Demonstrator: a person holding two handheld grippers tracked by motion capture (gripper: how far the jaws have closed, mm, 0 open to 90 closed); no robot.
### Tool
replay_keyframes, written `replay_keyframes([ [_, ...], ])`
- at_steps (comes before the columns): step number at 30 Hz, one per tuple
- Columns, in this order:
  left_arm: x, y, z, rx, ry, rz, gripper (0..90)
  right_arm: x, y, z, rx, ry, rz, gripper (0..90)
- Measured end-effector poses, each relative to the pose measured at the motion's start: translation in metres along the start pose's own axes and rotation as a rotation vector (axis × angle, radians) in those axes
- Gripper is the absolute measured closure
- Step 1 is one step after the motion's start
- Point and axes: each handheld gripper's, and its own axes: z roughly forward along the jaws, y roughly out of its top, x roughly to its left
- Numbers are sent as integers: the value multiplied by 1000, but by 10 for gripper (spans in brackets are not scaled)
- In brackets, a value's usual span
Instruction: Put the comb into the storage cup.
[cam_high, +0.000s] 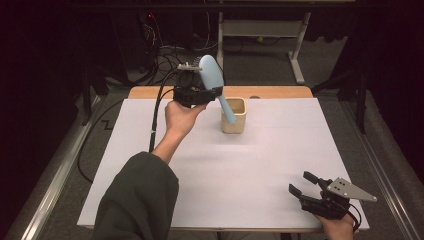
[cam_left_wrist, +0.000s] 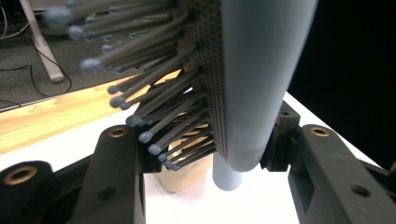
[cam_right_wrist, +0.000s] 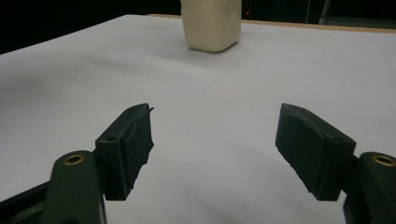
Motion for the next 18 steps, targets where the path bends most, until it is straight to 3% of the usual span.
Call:
replay_keyframes([
  [18,10,8,17,-6,39,-23,533,0,0,1,7,2,0,278],
])
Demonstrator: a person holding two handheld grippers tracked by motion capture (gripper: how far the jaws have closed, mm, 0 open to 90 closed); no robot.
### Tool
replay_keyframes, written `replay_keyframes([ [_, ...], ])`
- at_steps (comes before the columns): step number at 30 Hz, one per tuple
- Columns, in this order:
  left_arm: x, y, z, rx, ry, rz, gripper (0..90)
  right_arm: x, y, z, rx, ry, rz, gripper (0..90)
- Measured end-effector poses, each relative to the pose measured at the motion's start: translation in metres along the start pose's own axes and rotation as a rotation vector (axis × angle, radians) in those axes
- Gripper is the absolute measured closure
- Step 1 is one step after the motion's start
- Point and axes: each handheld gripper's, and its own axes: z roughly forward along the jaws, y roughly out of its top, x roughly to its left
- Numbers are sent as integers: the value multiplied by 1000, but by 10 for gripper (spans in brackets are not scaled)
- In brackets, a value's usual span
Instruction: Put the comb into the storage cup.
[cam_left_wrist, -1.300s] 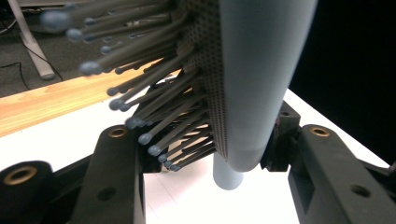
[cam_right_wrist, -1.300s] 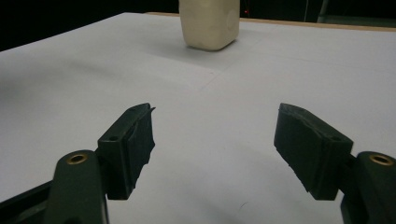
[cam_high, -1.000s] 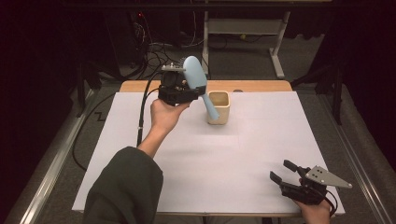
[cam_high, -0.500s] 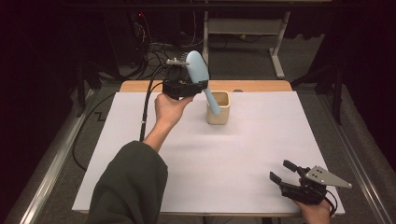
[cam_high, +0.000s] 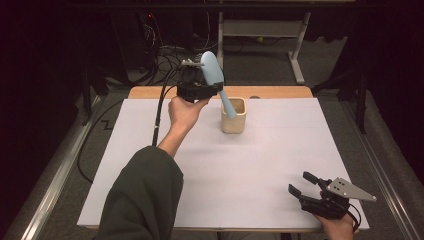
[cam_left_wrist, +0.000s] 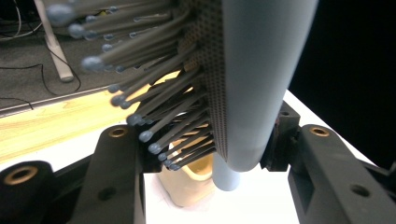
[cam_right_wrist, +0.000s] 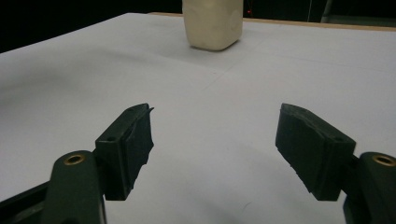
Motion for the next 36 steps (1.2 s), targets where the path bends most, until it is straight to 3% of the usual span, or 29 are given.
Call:
replay_keyframes([
  [18,10,5,11,-23,38,-25,533,-1,-1,0,4,5,-1,279],
  [36,13,1,26,17,65,-20,531,-1,-1,0,4,7,-4,281],
])
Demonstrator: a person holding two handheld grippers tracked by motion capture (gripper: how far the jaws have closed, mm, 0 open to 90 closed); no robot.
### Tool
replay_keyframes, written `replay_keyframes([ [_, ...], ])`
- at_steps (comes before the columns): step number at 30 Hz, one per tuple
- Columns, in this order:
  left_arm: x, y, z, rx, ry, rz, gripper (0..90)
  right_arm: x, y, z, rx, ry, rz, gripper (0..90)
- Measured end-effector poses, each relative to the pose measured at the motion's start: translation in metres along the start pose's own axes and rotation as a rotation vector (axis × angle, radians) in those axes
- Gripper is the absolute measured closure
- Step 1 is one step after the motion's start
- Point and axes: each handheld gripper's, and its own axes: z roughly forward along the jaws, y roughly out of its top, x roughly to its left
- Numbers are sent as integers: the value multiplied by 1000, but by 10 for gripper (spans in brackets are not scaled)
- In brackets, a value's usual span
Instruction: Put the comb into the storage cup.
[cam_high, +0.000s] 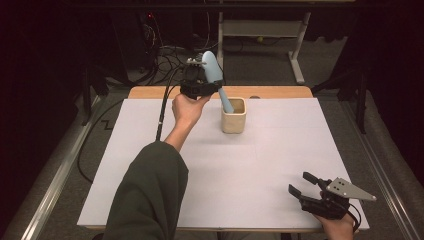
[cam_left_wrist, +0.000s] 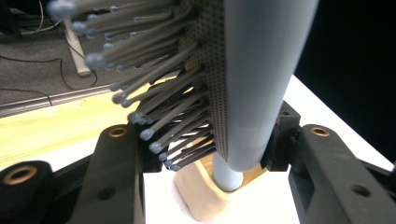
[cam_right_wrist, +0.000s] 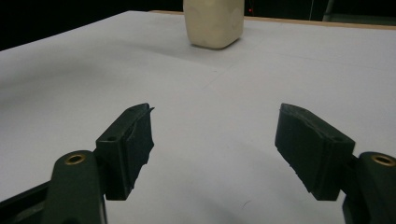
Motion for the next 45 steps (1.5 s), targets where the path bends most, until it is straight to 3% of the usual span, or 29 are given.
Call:
replay_keyframes([
  [25,-8,-9,19,34,19,34,531,0,0,0,-4,-1,-2,282],
  [37,-9,-16,28,56,10,19,528,0,0,-1,-3,2,3,283],
  [45,-12,-18,33,60,11,32,528,0,0,0,-4,1,0,283],
])
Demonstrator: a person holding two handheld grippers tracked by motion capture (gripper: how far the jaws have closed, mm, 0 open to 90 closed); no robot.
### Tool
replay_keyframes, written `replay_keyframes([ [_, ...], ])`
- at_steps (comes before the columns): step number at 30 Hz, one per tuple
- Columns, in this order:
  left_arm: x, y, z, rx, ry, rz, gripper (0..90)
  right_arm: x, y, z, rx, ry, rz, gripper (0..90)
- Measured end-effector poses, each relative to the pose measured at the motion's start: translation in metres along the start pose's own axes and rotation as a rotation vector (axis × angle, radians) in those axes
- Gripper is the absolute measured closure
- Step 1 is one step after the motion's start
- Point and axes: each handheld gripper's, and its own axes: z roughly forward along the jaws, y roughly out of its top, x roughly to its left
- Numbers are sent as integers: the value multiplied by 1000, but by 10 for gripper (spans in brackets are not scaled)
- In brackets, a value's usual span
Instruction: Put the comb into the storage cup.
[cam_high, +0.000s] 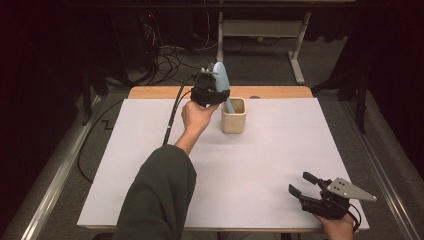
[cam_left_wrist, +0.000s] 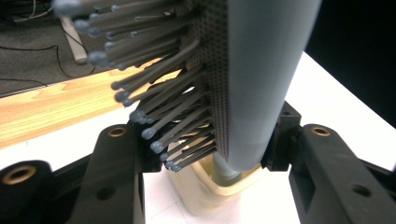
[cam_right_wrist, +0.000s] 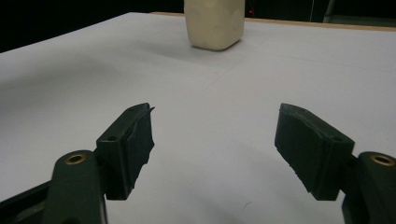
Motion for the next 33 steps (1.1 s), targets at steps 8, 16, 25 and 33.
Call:
replay_keyframes([
  [8,1,-2,7,8,1,-16,526,0,0,-1,-6,7,9,282],
  [16,1,-9,13,10,-8,-20,525,0,0,0,-9,4,10,282],
  [25,8,-14,16,25,9,-37,524,0,0,0,-7,6,8,281],
  [33,7,-16,18,32,7,-30,521,0,0,0,-7,6,6,281],
])
